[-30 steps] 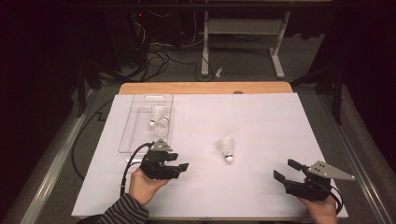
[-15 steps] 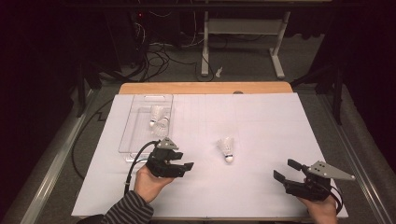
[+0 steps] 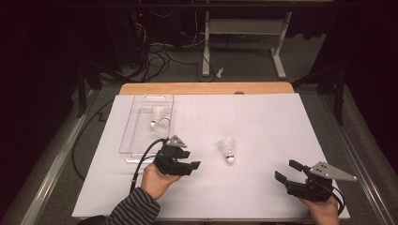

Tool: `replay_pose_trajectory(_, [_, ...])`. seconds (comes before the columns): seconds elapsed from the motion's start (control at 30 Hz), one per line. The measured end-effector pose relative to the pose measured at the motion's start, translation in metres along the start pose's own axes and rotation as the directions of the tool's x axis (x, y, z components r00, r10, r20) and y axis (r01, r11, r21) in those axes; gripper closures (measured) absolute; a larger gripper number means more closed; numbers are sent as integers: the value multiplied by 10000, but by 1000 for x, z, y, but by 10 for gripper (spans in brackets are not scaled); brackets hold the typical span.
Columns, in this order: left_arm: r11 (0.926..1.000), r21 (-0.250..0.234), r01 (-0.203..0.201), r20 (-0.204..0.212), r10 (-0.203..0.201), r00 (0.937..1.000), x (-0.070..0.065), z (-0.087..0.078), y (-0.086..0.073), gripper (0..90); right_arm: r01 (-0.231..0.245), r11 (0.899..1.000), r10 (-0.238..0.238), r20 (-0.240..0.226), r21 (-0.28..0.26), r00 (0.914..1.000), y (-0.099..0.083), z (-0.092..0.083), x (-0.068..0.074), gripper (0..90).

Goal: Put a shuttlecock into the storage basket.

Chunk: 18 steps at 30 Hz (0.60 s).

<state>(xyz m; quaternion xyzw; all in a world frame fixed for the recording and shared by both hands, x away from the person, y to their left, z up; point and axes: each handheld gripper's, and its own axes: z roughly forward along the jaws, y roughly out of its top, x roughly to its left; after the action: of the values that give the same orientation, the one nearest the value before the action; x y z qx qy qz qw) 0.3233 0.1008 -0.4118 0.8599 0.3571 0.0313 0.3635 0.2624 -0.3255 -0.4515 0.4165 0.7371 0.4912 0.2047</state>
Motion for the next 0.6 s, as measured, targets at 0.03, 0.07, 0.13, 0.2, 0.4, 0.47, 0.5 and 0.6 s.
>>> replay_pose_trajectory(0.03, [10000, 13, 0, 13, 0, 10000, 0, 1, 1, 441, -3, 10000, 3, -1, 2, 10000, 0, 0, 0, 256])
replay_pose_trajectory(0.07, [10000, 43, -9, 4, 9, 10000, 0, 2, 2, 441, -4, 10000, 4, -2, 2, 10000, 0, 0, 0, 256])
replay_pose_trajectory(0.13, [10000, 24, 35, 27, -35, 10000, 0, 3, 3, 440, -1, 10000, 1, -4, 4, 10000, 0, 0, 0, 256])
replay_pose_trajectory(0.2, [10000, 41, 44, 33, -44, 10000, 1, 5, 4, 440, 3, 10000, -3, -6, 8, 10000, 0, 0, 0, 256])
replay_pose_trajectory(0.4, [10000, 64, 42, 69, -42, 10000, 1, 8, 7, 437, 22, 10000, -22, -7, 14, 10000, 0, 0, 0, 256])
replay_pose_trajectory(0.47, [10000, 37, 51, 70, -51, 10000, 1, 9, 9, 433, 19, 10000, -19, -9, 12, 10000, 0, 0, 0, 256])
replay_pose_trajectory(0.5, [10000, 37, 48, 84, -48, 10000, 1, 9, 10, 432, 22, 10000, -22, -8, 12, 10000, 0, 0, 0, 256])
replay_pose_trajectory(0.6, [10000, 42, 28, 100, -28, 9999, 1, 11, 12, 424, 30, 10000, -30, -10, 12, 10000, 0, 0, 0, 256])
